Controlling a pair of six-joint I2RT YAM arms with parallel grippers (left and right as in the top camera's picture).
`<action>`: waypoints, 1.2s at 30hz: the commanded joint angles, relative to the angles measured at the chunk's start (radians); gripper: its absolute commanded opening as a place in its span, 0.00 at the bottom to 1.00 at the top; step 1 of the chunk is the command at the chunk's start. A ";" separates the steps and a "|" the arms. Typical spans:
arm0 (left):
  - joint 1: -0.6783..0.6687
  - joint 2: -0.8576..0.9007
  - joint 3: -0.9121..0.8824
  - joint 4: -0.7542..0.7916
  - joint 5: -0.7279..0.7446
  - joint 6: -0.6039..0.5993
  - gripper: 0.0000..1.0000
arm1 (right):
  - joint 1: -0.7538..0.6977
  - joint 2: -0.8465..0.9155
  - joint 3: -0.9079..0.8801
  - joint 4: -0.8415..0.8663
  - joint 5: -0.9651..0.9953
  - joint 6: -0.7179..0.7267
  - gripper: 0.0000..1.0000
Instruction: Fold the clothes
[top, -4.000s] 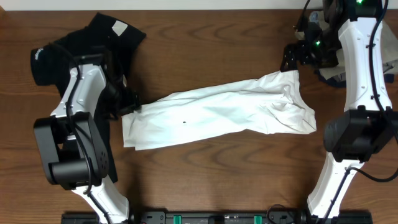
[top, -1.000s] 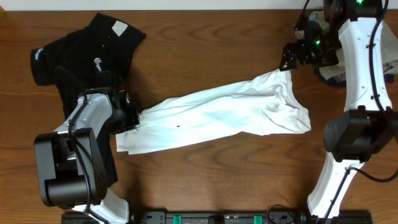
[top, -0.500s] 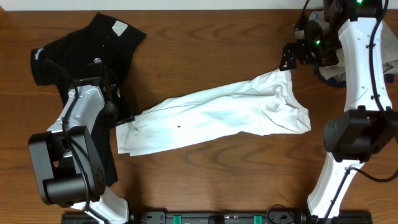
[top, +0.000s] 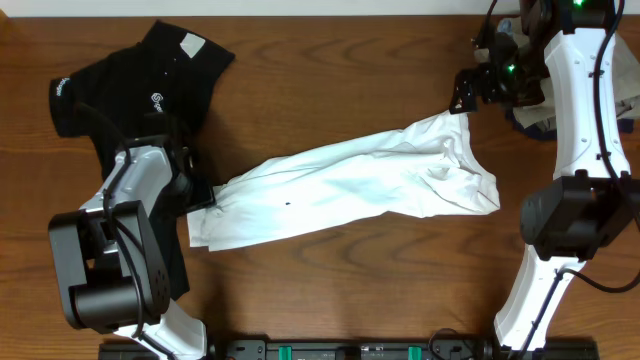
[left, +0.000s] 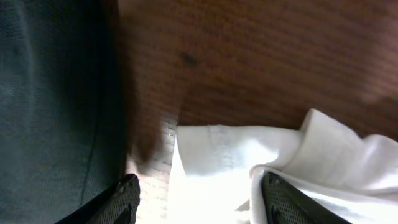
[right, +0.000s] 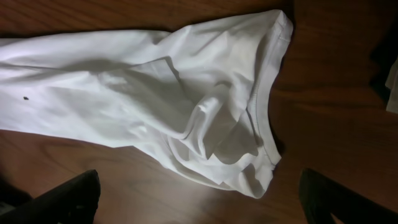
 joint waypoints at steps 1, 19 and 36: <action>-0.001 0.006 -0.035 0.016 -0.018 0.002 0.64 | -0.006 -0.012 0.010 0.002 -0.014 -0.014 0.99; -0.047 0.006 -0.259 0.267 0.259 -0.014 0.56 | -0.006 -0.012 0.010 0.002 -0.015 -0.013 0.99; 0.023 -0.069 -0.137 0.185 0.294 -0.107 0.06 | -0.006 -0.012 0.010 0.002 -0.020 0.027 0.96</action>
